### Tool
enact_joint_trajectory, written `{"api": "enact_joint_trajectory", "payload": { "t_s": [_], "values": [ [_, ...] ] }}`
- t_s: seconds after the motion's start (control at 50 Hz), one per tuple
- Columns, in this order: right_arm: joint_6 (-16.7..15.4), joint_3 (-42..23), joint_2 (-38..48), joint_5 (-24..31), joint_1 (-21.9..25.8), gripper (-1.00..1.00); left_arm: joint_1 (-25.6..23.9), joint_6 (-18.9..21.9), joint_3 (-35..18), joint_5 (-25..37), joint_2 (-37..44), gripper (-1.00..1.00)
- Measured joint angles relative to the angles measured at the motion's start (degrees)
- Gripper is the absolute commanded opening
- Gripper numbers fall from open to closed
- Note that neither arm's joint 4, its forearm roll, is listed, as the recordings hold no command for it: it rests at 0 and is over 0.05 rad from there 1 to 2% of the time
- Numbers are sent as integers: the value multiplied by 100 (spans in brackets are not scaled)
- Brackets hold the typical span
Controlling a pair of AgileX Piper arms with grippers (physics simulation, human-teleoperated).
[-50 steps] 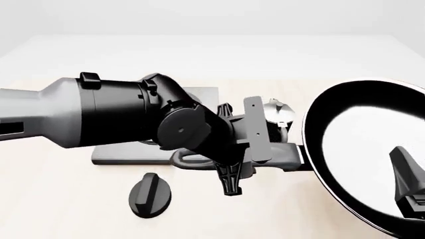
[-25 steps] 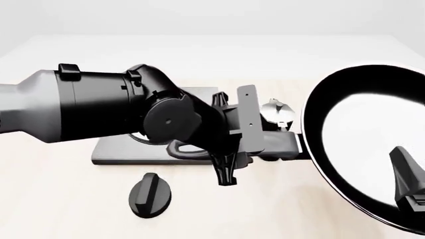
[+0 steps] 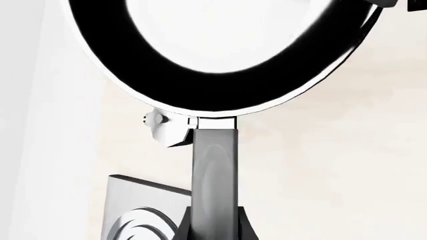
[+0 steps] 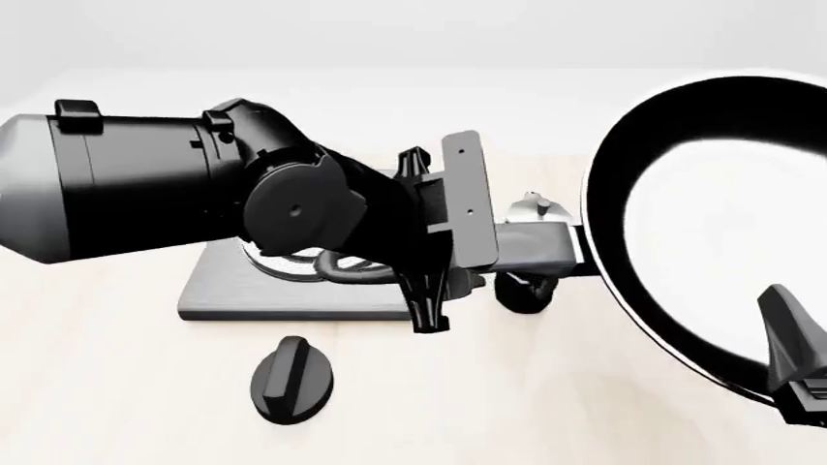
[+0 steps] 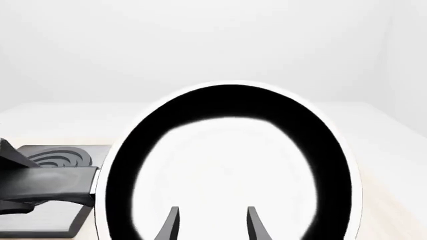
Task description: Put the frying pan on the stove.
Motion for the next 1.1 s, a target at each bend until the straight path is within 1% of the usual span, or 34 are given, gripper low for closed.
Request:
{"api": "enact_joint_trajectory", "payload": {
  "t_s": [0.42, 0.82, 1.1],
  "values": [
    [1, -14, -3, -4, 3, 100, 265, 203, 139, -130, -256, -100],
    [3, -22, -6, -7, 5, 100, 661, 439, 330, -343, -577, -100],
    [1, -26, -8, -8, 3, 100, 933, 474, 370, -471, -792, -100]
  ]
}}
